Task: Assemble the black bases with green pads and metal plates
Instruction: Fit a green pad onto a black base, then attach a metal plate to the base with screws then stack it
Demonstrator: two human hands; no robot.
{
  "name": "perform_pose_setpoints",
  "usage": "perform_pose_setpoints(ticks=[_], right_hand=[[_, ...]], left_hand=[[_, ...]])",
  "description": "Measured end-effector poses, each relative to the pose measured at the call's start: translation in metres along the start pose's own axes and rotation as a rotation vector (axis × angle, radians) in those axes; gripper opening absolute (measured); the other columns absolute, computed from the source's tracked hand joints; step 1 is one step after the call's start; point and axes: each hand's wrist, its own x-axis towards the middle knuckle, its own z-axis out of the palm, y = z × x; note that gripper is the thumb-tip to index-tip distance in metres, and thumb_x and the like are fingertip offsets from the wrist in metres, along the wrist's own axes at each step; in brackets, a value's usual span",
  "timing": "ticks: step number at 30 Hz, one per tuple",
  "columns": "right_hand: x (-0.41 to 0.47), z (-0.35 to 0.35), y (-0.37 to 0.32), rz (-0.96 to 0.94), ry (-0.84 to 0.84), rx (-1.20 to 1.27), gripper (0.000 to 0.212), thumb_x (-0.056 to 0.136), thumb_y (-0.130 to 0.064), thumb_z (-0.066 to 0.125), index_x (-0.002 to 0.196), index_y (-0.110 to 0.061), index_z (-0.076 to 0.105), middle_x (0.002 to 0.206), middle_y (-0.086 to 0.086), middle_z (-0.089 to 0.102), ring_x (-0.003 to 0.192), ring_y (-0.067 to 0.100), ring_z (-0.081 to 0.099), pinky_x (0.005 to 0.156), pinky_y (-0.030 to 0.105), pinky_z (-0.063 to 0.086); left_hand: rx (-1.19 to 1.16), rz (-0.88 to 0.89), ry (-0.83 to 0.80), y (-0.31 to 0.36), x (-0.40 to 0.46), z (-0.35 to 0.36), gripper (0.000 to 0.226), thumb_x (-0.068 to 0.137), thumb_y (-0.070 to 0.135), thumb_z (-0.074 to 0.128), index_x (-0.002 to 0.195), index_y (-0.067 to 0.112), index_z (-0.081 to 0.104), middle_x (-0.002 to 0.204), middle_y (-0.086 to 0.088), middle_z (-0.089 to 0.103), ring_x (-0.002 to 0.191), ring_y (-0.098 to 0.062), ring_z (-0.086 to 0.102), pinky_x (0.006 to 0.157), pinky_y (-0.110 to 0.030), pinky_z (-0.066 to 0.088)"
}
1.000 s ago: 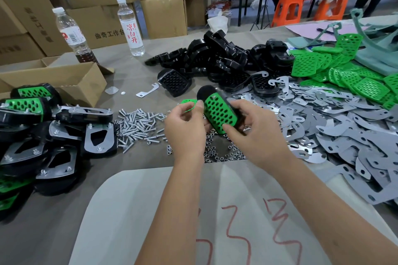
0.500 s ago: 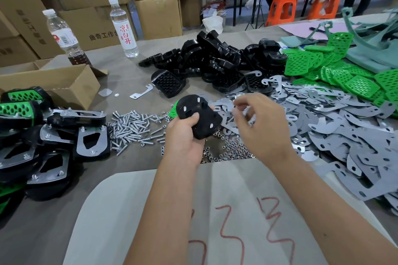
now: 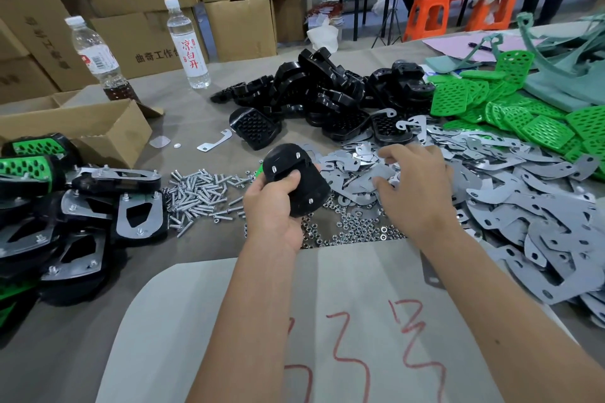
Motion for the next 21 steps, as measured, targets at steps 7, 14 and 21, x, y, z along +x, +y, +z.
perform_pose_setpoints(ticks=[7, 14, 21], right_hand=[[-0.0054, 0.0038, -0.0065, -0.166, -0.092, 0.071, 0.017, 0.089, -0.017, 0.077, 0.106, -0.017, 0.076, 0.108, 0.000, 0.068, 0.112, 0.026, 0.046, 0.096, 0.052, 0.043], [-0.0078, 0.0052, -0.0091, -0.261, -0.153, 0.065, 0.011, 0.089, -0.023, 0.081, 0.097, -0.017, 0.075, 0.097, -0.001, 0.064, 0.106, 0.023, 0.045, 0.092, 0.036, 0.042], [-0.0084, 0.0063, -0.0078, -0.261, -0.162, 0.004, 0.017, 0.091, -0.030, 0.079, 0.104, -0.021, 0.073, 0.103, -0.003, 0.057, 0.108, 0.021, 0.039, 0.095, 0.030, 0.039]], left_hand=[[0.013, 0.024, 0.061, 0.0062, 0.0020, -0.0030, 0.037, 0.091, -0.011, 0.065, 0.123, 0.006, 0.069, 0.120, -0.022, 0.074, 0.108, -0.041, 0.073, 0.064, -0.042, 0.065], [0.067, 0.038, 0.081, 0.0059, 0.0066, -0.0083, 0.026, 0.091, -0.010, 0.064, 0.106, 0.011, 0.070, 0.097, -0.017, 0.079, 0.086, -0.033, 0.077, 0.056, -0.037, 0.062], [0.185, 0.108, 0.070, 0.0041, 0.0070, -0.0068, 0.027, 0.089, -0.010, 0.068, 0.099, 0.015, 0.073, 0.092, -0.010, 0.080, 0.090, -0.033, 0.078, 0.068, -0.044, 0.065]])
